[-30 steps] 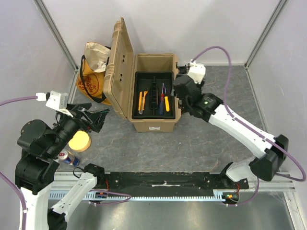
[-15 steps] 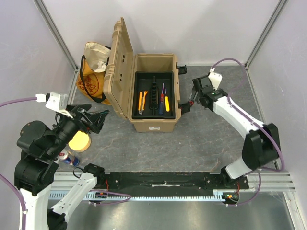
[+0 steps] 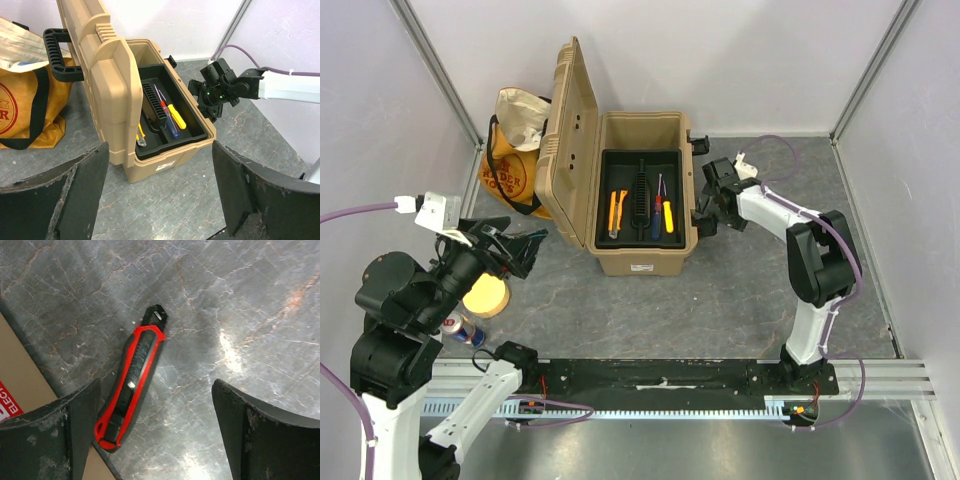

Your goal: Pack the tool kit

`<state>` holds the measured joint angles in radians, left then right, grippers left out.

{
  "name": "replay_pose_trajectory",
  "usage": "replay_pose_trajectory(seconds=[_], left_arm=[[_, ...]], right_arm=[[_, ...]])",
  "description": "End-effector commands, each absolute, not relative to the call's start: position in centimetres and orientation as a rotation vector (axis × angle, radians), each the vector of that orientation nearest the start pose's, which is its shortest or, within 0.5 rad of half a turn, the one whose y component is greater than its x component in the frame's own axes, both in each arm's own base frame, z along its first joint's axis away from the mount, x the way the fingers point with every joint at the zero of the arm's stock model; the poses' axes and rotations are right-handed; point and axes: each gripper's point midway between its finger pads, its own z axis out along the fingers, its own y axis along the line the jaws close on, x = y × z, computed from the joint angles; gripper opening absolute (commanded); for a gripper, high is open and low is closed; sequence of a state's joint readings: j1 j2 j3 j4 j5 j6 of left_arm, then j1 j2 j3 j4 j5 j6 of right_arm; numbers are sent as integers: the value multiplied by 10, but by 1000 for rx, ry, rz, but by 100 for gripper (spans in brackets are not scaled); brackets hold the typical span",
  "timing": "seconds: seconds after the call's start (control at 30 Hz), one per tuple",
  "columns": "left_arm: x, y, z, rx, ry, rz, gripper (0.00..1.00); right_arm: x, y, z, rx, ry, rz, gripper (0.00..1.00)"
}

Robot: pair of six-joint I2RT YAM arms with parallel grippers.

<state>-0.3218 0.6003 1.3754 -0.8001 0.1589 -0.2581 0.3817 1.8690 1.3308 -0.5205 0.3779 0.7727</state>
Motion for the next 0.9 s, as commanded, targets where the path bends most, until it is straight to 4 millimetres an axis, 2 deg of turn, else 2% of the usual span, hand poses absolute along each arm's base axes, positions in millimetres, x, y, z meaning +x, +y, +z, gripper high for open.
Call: replay_pose_trajectory(seconds=[0.0, 0.3, 0.43, 0.6, 0.87], left_arm=[[158, -89, 438, 172, 1590, -551, 89], [158, -86, 437, 174, 1587, -535, 89], [157, -86, 438, 176, 1582, -536, 89], [155, -86, 437, 176, 1583, -536, 89], [155, -86, 436, 176, 1588, -540, 89]], right_arm=[[442, 141, 67, 673, 2389, 38, 96], [436, 138, 31, 699, 2449, -18, 90], [431, 133, 23, 685, 2465, -33, 79], [426, 118, 18, 636, 2490, -45, 59], [413, 105, 21, 417, 2530, -49, 50]])
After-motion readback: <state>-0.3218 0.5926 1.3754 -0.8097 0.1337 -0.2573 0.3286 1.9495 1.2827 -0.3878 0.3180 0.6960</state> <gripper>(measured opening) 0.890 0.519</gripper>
